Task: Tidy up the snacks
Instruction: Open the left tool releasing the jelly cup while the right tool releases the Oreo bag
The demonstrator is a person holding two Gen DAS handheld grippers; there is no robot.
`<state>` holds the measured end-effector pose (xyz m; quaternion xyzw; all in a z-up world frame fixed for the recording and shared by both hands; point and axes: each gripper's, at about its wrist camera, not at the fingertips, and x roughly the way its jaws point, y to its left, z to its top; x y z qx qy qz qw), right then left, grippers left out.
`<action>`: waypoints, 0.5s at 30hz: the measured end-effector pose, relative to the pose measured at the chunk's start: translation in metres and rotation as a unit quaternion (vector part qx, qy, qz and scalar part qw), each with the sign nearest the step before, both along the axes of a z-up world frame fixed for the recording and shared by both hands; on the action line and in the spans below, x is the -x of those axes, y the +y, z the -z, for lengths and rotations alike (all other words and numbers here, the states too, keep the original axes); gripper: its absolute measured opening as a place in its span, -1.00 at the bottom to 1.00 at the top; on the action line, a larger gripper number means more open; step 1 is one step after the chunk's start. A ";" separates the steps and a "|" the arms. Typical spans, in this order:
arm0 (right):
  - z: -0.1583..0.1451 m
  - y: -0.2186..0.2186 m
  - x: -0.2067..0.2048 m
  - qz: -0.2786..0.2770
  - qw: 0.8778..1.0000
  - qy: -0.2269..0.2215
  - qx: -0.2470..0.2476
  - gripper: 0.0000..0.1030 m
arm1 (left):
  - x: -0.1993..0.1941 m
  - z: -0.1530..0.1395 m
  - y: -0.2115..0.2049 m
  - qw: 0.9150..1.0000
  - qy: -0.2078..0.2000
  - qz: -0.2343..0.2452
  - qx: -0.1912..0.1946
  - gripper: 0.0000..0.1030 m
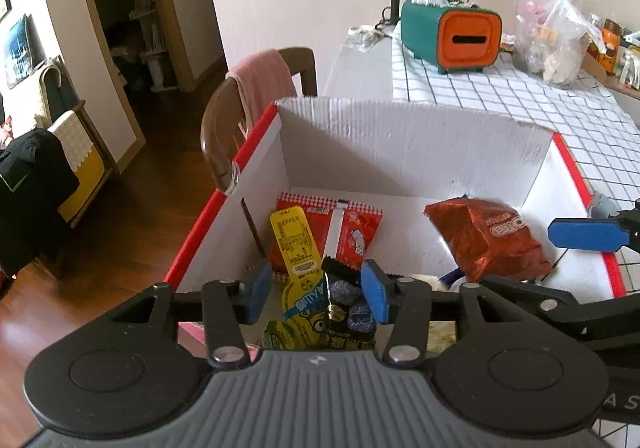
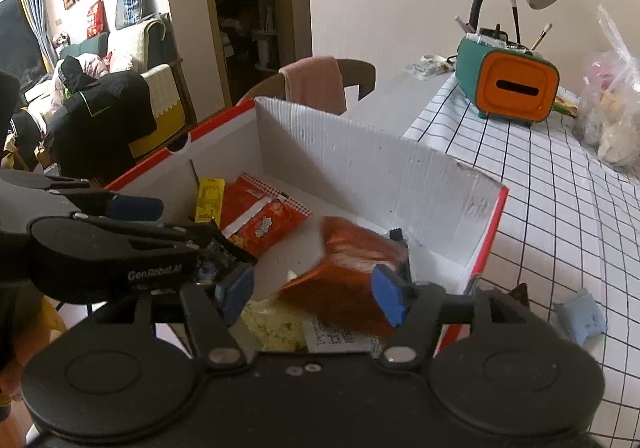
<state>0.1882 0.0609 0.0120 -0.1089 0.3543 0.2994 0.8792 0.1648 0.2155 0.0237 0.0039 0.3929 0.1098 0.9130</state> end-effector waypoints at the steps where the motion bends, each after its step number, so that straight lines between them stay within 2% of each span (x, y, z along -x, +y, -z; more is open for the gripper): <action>1: -0.002 -0.002 0.002 0.000 1.000 -0.003 -0.001 0.32 | 0.001 -0.002 -0.001 1.000 -0.003 0.000 -0.001 0.06; 6: -0.014 -0.014 0.011 0.004 1.000 -0.015 -0.011 0.47 | 0.008 -0.013 -0.012 1.000 -0.017 0.008 -0.005 0.09; 8: -0.018 -0.020 0.013 0.005 1.000 -0.018 -0.015 0.51 | 0.011 -0.017 -0.016 1.000 -0.022 0.010 -0.007 0.17; 10: -0.022 -0.026 0.016 0.007 1.000 -0.020 -0.019 0.54 | 0.015 -0.022 -0.022 0.999 -0.032 0.013 -0.011 0.37; 15: -0.032 -0.046 0.023 0.012 0.999 -0.028 -0.030 0.63 | 0.024 -0.033 -0.040 0.998 -0.047 0.027 -0.013 0.46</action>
